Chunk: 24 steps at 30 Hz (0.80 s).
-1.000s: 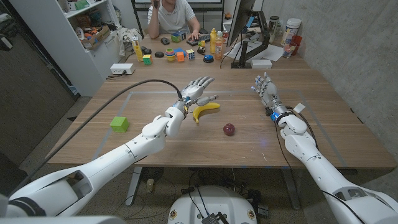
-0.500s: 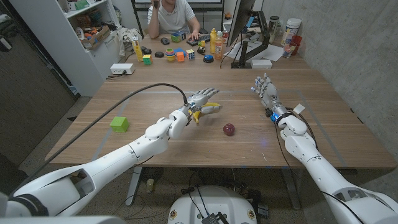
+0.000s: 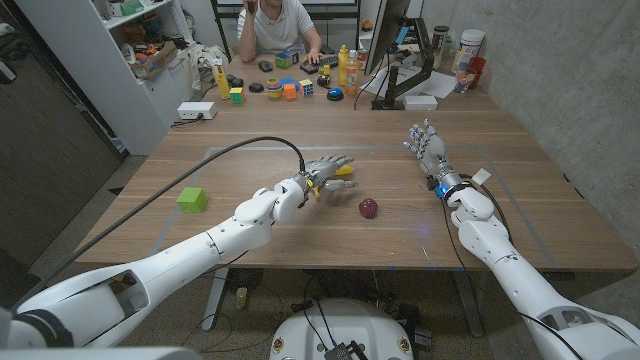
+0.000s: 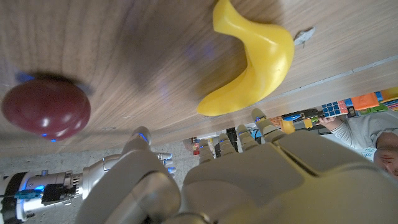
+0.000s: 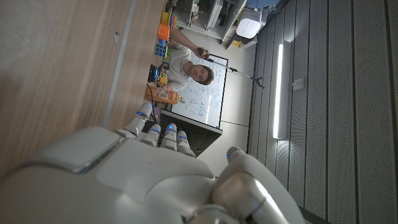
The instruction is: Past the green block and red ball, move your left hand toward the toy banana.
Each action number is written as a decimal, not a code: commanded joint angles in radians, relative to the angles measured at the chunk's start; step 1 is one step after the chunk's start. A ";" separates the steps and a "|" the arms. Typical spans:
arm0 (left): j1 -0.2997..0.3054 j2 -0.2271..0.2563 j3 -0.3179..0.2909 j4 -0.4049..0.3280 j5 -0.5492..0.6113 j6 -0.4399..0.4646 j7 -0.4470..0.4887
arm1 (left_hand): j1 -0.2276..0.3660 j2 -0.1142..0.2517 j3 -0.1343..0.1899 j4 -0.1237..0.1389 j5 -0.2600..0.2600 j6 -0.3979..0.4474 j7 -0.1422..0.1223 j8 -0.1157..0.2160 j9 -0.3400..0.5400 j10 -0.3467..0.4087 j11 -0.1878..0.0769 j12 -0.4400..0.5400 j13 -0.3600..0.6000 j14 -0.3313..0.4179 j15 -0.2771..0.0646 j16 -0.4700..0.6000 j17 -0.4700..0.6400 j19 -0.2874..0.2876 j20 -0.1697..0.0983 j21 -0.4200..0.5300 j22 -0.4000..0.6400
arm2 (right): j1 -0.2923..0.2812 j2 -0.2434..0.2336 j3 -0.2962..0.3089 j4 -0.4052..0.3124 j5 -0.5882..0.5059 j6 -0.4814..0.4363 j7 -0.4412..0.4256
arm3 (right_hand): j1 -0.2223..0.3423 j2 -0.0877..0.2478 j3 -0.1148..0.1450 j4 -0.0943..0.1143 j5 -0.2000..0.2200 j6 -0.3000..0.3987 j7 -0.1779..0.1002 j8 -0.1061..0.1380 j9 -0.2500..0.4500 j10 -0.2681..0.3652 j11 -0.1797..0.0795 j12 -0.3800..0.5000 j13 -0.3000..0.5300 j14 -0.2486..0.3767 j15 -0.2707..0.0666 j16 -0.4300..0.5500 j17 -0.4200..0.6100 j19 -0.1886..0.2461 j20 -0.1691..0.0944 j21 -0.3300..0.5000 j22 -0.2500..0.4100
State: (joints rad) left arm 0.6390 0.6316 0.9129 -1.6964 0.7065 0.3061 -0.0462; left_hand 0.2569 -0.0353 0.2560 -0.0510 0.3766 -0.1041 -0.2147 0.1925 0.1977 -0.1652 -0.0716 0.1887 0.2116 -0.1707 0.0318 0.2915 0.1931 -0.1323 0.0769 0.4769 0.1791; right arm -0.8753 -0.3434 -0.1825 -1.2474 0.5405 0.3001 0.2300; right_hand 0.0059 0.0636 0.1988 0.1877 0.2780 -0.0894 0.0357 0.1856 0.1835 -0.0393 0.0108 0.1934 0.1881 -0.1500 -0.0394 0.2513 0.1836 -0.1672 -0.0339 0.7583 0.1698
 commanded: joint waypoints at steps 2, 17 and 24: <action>0.027 0.025 -0.015 -0.043 0.022 0.031 0.005 | -0.010 0.000 -0.004 0.001 -0.004 -0.017 -0.005 0.001 0.006 -0.022 -0.002 -0.002 0.003 -0.072 -0.002 -0.008 0.005 -0.002 0.000 -0.006 0.006 | -0.027 -0.009 0.007 -0.041 -0.003 -0.012 -0.018 | -0.004 0.103 -0.005 -0.002 0.007 -0.006 0.000 0.004 0.003 -0.007 -0.001 0.000 0.005 0.005 -0.012 -0.003 0.003 -0.027 -0.079 -0.004 0.003; 0.017 0.019 -0.019 -0.023 0.013 0.020 -0.007 | -0.016 0.004 -0.010 0.006 -0.005 -0.028 -0.006 0.001 0.006 -0.027 0.002 0.000 0.004 -0.080 -0.004 -0.012 0.006 0.001 -0.007 -0.012 0.006 | -0.018 -0.003 0.006 -0.020 -0.004 -0.007 -0.014 | -0.004 0.104 -0.008 -0.002 0.007 -0.009 0.001 0.003 0.003 -0.008 0.001 0.000 0.005 0.004 -0.011 -0.006 0.003 -0.025 -0.078 -0.015 0.003; 0.008 0.014 -0.018 -0.007 0.004 0.009 -0.007 | -0.017 0.008 -0.011 0.008 -0.005 -0.028 -0.006 0.003 0.006 -0.026 0.001 0.002 0.004 -0.082 -0.005 -0.012 0.006 0.004 -0.011 -0.013 0.007 | -0.004 0.002 0.004 0.000 -0.003 -0.002 -0.007 | -0.004 0.104 -0.010 -0.001 0.007 -0.008 0.001 0.003 0.003 -0.009 0.001 0.000 0.005 0.005 -0.010 -0.006 0.004 -0.024 -0.078 -0.019 0.003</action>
State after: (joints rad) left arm 0.6579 0.6503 0.8958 -1.7225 0.7218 0.3293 -0.0493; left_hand 0.2437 -0.0299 0.2480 -0.0429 0.3766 -0.1234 -0.2161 0.1925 0.2026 -0.1651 -0.0716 0.1887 0.2115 -0.1707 0.0319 0.2840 0.1980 -0.1269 0.0715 0.4655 0.1841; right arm -0.8971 -0.3481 -0.1761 -1.2744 0.5381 0.2911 0.2144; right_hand 0.0058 0.0636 0.1906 0.1876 0.2779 -0.0894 0.0357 0.1856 0.1834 -0.0394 0.0108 0.1934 0.1881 -0.1444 -0.0339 0.2475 0.1836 -0.1672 -0.0339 0.7432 0.1698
